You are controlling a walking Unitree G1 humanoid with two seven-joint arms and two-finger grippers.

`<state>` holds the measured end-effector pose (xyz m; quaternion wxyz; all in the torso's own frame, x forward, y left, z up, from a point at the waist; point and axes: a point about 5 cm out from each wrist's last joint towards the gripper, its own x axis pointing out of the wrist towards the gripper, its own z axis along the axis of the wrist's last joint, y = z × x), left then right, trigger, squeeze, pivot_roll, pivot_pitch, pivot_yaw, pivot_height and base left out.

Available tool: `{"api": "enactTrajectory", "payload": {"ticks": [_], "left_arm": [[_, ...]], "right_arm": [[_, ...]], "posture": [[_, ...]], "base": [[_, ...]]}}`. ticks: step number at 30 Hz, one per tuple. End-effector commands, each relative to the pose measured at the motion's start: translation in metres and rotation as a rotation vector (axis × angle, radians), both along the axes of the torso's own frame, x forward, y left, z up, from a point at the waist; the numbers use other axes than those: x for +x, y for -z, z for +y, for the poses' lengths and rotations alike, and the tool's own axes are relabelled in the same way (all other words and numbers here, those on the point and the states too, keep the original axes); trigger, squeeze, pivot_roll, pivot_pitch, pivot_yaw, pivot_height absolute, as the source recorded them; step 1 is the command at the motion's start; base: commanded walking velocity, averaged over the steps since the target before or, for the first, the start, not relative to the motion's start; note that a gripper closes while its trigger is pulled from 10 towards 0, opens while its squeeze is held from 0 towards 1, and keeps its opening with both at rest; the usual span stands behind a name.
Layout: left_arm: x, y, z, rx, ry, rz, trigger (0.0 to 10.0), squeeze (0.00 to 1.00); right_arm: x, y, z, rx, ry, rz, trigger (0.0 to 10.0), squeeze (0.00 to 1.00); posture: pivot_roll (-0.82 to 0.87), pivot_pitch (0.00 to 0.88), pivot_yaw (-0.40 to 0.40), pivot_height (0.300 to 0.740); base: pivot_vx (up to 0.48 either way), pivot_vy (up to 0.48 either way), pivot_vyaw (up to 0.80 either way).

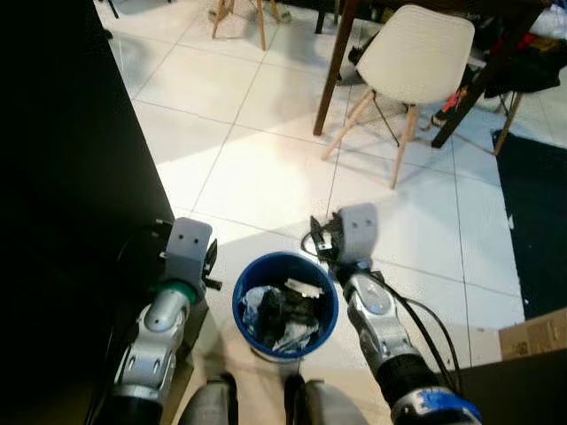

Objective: Clean up the room

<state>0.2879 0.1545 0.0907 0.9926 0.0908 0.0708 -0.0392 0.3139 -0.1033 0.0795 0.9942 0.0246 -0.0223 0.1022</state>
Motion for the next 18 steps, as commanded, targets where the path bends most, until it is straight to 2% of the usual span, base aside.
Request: {"api": "enactTrajectory", "payload": {"ticks": [1, 12, 18], "left_arm": [[-0.0030, 0.0052, -0.0035, -0.013, 0.010, 0.024, 10.0, 0.00], [-0.0008, 0.0027, -0.0101, -0.026, 0.020, 0.013, 10.0, 0.00], [-0.0009, 0.0033, -0.0097, -0.021, 0.012, 0.013, 10.0, 0.00]], "right_arm": [[-0.0050, 0.0026, -0.0050, 0.019, 0.022, -0.001, 10.0, 0.00], [-0.0018, -0.0002, -0.0038, 0.024, 0.035, -0.019, 10.0, 0.00], [-0.0066, -0.0014, -0.0053, 0.023, 0.027, -0.009, 10.0, 0.00]], "posture": [[0.00, 0.133, 0.002, 0.740], [0.00, 0.117, 0.004, 0.740], [0.00, 0.113, 0.001, 0.740]], "base": [[0.000, 0.000, 0.00], [0.000, 0.000, 0.00], [0.000, 0.000, 0.00]]}}
